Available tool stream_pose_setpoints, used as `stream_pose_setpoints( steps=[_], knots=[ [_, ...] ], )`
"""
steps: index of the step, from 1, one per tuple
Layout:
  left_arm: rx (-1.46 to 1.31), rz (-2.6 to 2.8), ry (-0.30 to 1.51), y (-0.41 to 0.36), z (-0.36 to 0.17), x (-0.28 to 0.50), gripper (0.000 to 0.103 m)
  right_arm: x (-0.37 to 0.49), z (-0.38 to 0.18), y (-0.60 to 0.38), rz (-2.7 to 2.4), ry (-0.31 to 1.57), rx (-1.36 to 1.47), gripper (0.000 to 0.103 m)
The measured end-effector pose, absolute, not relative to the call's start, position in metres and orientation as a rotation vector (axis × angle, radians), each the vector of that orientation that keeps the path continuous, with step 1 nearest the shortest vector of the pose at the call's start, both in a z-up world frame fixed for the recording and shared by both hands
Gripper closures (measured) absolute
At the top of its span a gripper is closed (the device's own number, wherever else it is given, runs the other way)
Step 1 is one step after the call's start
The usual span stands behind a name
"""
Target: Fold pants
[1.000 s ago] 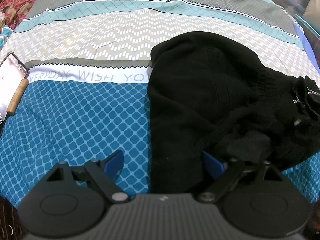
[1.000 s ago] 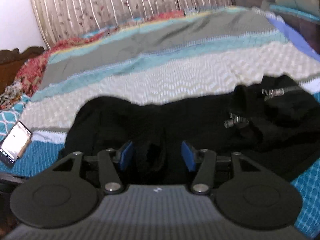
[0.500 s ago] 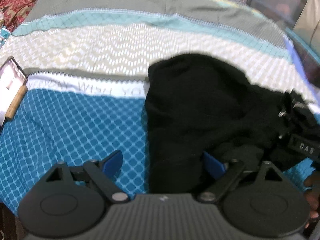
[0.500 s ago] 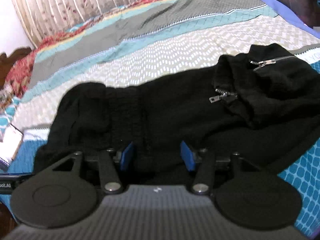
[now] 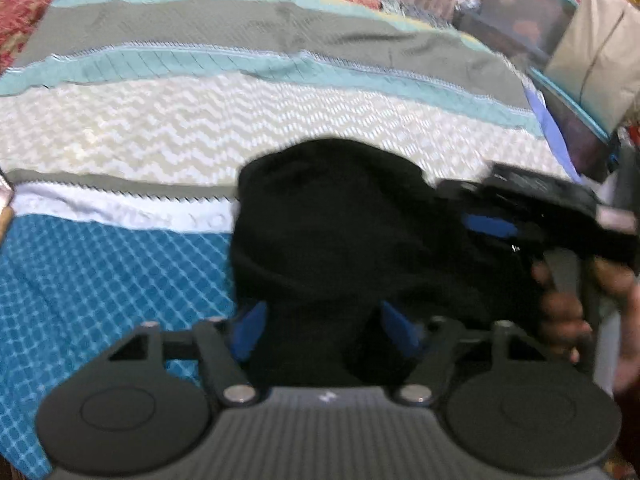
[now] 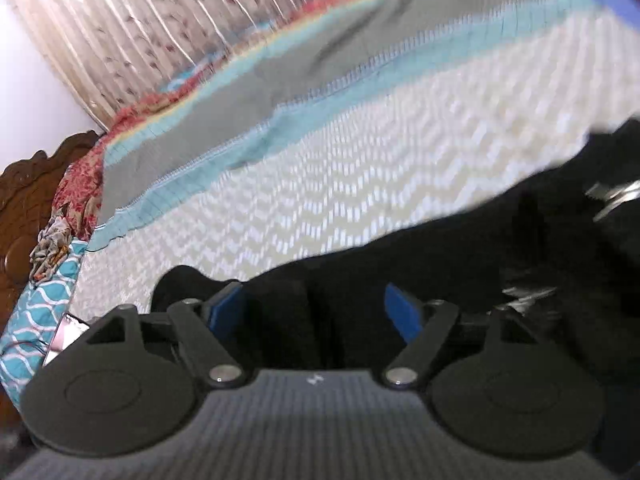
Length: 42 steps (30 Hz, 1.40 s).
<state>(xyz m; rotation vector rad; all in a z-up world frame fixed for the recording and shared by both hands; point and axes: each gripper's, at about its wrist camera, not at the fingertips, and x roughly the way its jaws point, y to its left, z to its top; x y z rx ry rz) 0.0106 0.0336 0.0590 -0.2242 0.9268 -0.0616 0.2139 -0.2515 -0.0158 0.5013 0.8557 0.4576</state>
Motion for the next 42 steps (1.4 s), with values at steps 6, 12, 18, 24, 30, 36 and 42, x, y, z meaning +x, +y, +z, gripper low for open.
stream_pose_setpoints(
  steps=[6,12,18,24,30,36,42],
  knots=[
    [-0.154,-0.037,0.963,0.029,0.041,0.012,0.056,0.18,0.018,-0.232,0.399,0.665,0.372,0.096],
    [-0.144,-0.03,0.966,0.028,0.039,0.016,0.05,0.196,-0.001,-0.24,0.121,0.79,0.227,0.099],
    [-0.257,-0.082,0.877,0.053,0.058,0.007,0.043,0.155,0.023,-0.256,0.21,0.645,0.299,0.092],
    [-0.286,-0.055,0.761,0.072,0.088,0.027,0.045,0.124,0.037,-0.237,0.42,0.612,0.264,0.078],
    [-0.212,-0.085,0.793,0.052,0.075,0.064,0.048,0.11,0.024,-0.211,0.525,0.68,0.173,0.077],
    [-0.196,-0.072,0.931,0.041,0.028,0.093,0.048,0.123,0.006,-0.213,0.498,0.806,0.19,0.073],
    [-0.104,-0.047,0.94,0.026,0.02,0.112,0.042,0.122,-0.001,-0.215,0.511,0.806,0.211,0.073]
  ],
)
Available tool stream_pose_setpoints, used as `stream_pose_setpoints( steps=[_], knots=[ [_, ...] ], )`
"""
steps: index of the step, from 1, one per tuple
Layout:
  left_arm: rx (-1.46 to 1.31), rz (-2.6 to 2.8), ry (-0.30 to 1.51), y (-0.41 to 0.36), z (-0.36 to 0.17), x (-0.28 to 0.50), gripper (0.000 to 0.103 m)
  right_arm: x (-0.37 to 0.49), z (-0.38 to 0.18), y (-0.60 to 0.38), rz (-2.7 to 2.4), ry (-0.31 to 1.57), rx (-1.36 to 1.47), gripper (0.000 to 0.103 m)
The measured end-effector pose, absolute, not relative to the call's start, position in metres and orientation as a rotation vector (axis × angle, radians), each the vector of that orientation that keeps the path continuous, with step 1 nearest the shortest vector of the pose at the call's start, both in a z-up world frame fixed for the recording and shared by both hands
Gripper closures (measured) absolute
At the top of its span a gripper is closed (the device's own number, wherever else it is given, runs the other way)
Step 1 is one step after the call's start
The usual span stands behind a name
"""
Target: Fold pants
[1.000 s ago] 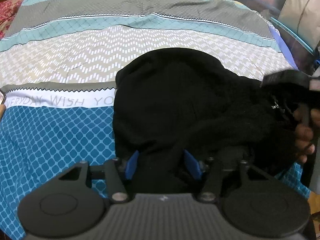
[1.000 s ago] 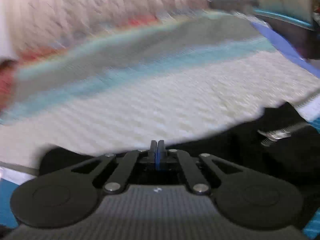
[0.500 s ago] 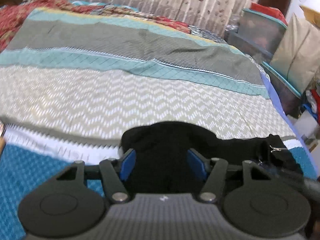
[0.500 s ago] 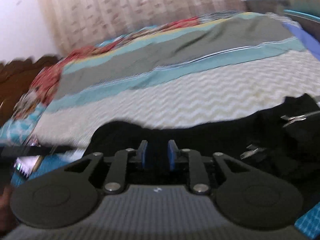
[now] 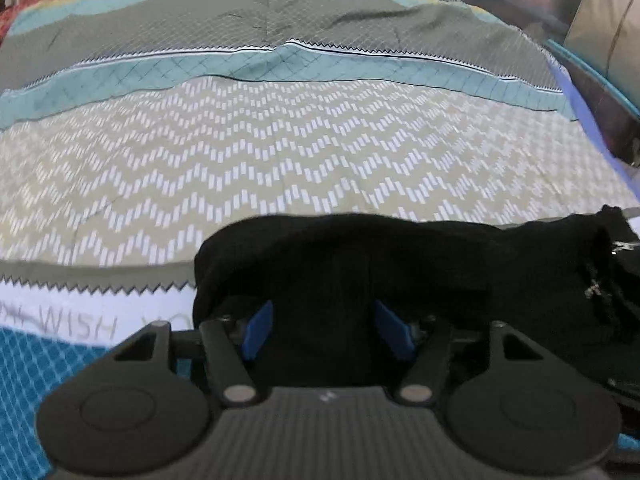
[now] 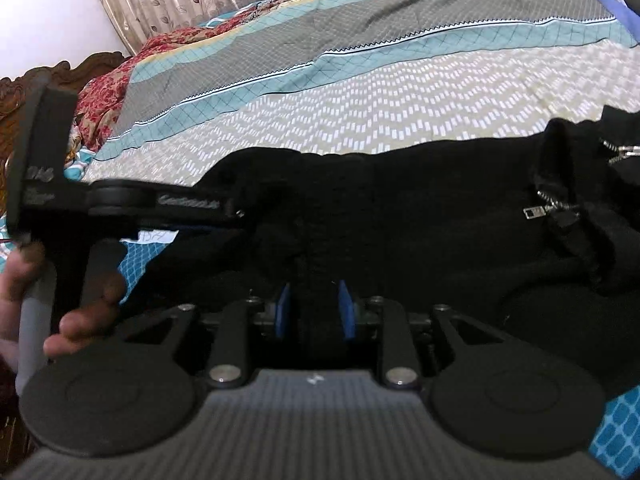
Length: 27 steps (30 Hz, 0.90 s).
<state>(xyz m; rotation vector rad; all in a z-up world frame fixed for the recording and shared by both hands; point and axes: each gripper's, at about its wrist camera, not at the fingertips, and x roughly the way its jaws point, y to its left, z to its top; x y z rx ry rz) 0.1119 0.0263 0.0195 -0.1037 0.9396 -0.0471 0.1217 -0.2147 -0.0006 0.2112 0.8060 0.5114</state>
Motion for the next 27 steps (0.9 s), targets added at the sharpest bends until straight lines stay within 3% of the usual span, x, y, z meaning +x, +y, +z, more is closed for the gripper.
stream_pose_setpoints(
  steps=[3,10,15,27],
  knots=[
    [-0.062,-0.051,0.902,0.023,0.011,0.115,0.036,0.121,-0.001,-0.211,0.517,0.789,0.185,0.073],
    [-0.019,-0.001,0.889,0.013,0.025,0.099,0.036,0.114,-0.002,-0.217,0.51,0.772,0.192,0.072],
    [-0.043,0.039,0.902,0.01,0.042,0.073,0.027,0.104,0.009,-0.235,0.493,0.752,0.25,0.062],
    [-0.047,0.13,0.966,-0.001,0.051,0.03,0.024,0.072,0.015,-0.274,0.401,0.729,0.3,0.061]
  ],
)
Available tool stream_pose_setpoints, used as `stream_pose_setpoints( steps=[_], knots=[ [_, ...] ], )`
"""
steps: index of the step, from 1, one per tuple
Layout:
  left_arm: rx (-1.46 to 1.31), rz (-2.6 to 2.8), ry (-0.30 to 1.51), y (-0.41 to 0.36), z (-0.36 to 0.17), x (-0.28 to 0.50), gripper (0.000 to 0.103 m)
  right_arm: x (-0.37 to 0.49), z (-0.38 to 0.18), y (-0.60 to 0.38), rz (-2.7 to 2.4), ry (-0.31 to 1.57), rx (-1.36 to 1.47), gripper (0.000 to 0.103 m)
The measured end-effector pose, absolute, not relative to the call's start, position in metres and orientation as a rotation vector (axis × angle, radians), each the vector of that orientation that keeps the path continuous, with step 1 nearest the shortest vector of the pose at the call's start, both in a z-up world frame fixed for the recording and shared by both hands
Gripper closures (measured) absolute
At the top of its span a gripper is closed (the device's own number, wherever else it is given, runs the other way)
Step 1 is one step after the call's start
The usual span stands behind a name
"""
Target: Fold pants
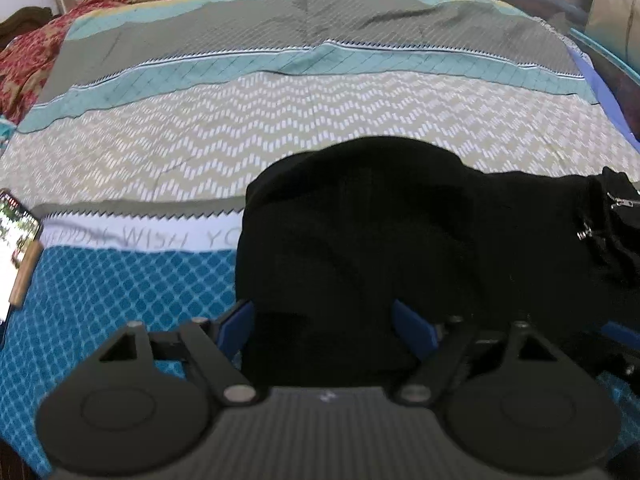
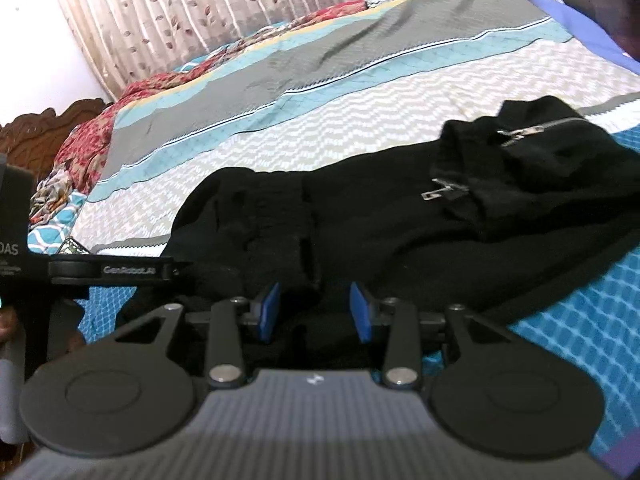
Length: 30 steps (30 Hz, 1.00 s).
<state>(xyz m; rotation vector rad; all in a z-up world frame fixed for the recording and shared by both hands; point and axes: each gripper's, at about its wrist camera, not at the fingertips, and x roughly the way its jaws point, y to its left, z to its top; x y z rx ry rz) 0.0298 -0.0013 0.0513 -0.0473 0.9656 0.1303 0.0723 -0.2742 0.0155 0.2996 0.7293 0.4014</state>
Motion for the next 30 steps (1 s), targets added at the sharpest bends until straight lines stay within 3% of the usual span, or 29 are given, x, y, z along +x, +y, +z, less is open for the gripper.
stream_pose_setpoints(
  steps=[10,30],
  knots=[
    [-0.023,0.17,0.985,-0.011,0.049,0.02,0.024,0.074,-0.008,-0.27,0.367,0.847,0.286,0.06],
    [0.057,0.188,0.93,-0.032,0.071,0.011,0.024,0.064,0.009,-0.316,0.35,0.69,0.414,0.059]
  ],
)
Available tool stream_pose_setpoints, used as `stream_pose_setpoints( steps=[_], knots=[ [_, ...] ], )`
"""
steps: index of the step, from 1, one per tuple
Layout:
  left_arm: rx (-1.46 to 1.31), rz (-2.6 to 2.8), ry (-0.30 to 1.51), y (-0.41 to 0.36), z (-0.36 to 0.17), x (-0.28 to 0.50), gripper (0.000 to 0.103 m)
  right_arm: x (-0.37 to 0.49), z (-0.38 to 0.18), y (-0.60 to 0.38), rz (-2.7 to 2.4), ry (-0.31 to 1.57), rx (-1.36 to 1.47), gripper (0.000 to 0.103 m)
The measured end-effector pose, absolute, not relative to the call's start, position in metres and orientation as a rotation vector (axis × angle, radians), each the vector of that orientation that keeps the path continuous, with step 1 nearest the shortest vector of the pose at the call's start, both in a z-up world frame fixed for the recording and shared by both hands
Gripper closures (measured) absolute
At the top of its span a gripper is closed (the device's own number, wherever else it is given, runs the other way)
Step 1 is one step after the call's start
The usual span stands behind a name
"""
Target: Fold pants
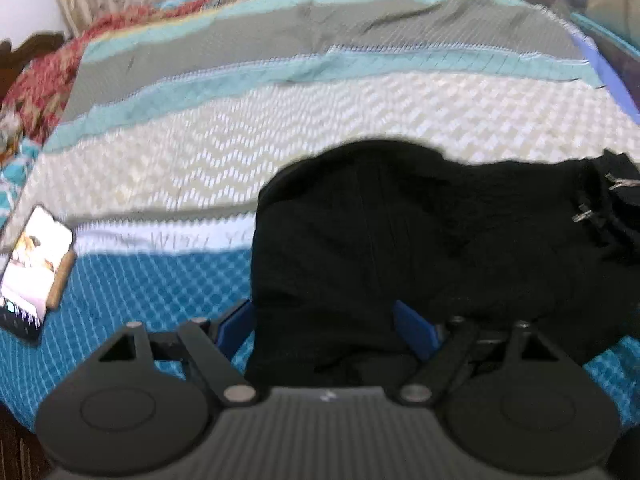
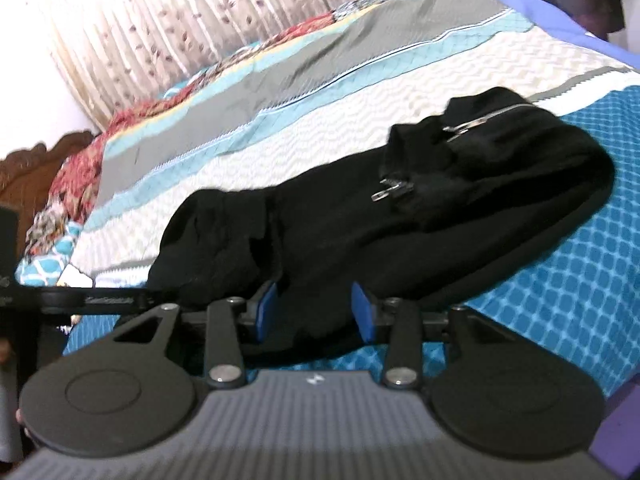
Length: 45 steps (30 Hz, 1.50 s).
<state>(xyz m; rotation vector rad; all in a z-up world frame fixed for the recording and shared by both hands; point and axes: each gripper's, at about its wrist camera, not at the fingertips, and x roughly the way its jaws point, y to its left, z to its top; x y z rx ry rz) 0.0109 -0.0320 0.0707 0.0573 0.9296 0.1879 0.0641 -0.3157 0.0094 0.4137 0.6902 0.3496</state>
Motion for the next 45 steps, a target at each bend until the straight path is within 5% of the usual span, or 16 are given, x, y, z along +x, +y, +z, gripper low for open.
stream_pose_setpoints(
  steps=[7,11,17,19,20,21,31,32,35,39,41,45],
  knots=[
    [0.1,0.019,0.911,-0.069,0.099,0.032,0.023,0.065,0.016,-0.391,0.178,0.506,0.518,0.053],
    [0.107,-0.111,0.895,-0.102,0.124,0.057,0.021,0.08,0.004,-0.444,0.025,0.457,0.611,0.029],
    [0.1,-0.272,0.923,-0.164,0.138,0.095,0.019,0.135,-0.035,-0.482,0.031,0.577,0.802,0.029],
    [0.109,-0.296,0.919,-0.184,0.14,0.104,0.016,0.145,-0.037,-0.475,0.113,0.611,0.848,0.051],
    [0.115,-0.312,0.917,-0.194,0.141,0.11,0.013,0.147,-0.035,-0.466,0.14,0.627,0.834,0.072],
    [0.117,-0.325,0.918,-0.202,0.141,0.114,0.012,0.145,-0.029,-0.454,0.15,0.621,0.78,0.077],
    [0.247,-0.406,0.946,-0.277,0.138,0.135,0.0,0.103,0.023,-0.344,0.249,0.477,0.172,0.081],
    [0.273,-0.393,0.952,-0.28,0.134,0.135,0.005,0.099,0.024,-0.343,0.254,0.468,0.14,0.081],
    [0.295,-0.408,1.007,-0.275,0.124,0.136,0.069,0.08,0.03,-0.331,0.285,0.414,0.054,0.082],
    [0.136,-0.401,1.016,-0.229,0.135,0.136,0.078,0.07,0.031,-0.327,0.308,0.4,0.059,0.074],
    [0.031,-0.412,1.022,-0.203,0.142,0.134,0.079,0.071,0.028,-0.329,0.305,0.405,0.074,0.049],
    [-0.087,-0.399,0.991,-0.157,0.151,0.12,0.08,0.075,0.023,-0.321,0.319,0.429,0.053,0.051]
  ],
)
